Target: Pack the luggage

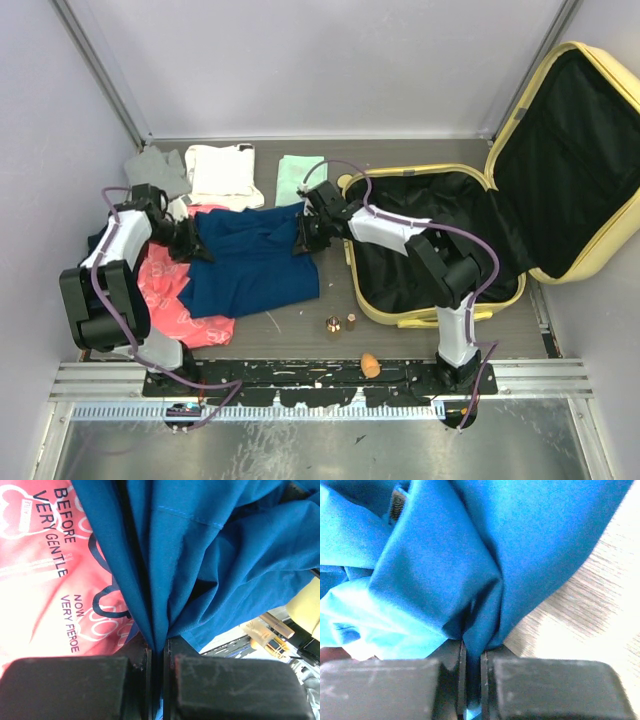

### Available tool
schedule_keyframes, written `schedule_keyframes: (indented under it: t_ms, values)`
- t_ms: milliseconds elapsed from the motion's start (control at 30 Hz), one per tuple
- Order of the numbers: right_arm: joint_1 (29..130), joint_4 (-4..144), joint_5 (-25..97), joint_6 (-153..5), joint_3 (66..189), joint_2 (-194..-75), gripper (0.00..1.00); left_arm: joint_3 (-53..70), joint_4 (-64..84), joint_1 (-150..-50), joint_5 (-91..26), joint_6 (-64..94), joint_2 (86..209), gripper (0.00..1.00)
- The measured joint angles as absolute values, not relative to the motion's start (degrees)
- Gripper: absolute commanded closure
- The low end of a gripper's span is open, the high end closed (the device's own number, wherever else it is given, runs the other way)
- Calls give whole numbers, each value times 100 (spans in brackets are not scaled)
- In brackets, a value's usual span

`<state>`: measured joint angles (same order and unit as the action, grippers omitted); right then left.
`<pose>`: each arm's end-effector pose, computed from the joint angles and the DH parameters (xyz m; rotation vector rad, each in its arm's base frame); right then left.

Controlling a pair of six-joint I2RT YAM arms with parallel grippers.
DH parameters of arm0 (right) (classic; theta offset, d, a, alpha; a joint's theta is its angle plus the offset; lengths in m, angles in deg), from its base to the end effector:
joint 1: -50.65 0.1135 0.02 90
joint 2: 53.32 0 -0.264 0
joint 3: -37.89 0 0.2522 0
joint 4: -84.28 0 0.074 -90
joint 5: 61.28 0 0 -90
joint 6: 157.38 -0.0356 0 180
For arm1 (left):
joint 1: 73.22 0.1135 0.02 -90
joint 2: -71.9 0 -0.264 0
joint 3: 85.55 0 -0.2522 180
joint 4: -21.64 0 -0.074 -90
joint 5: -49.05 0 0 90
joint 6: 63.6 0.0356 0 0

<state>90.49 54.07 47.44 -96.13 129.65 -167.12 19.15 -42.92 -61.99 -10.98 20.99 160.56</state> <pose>0.3200 0.2818 0.1752 -0.4036 2.6158 0.8689 0.2792 0.0373 0.2166 -0.3285 2.7978 -0.7376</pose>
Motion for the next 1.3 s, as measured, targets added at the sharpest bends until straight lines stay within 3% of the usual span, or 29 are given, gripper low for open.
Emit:
schedule_keyframes:
  t_ms: [333,633,967,1300]
  values:
    - [9044,4977,4707,-8951,13533,-15877,100,1260,-4526,-6586,-1069,2031,14950,100]
    - [8402,4153,4757,-7814,13837,-14414,100,136,-4052,-7891,-1072,1085,14758,100]
    - [6244,2472,5028,-6319,13837,-13190,100,-1243,-2859,-10280,-1513,272,16207,100]
    - [3851,747,5142,-4459,13789,-12627,100,-2404,-1888,-11860,-1773,-170,18152,100]
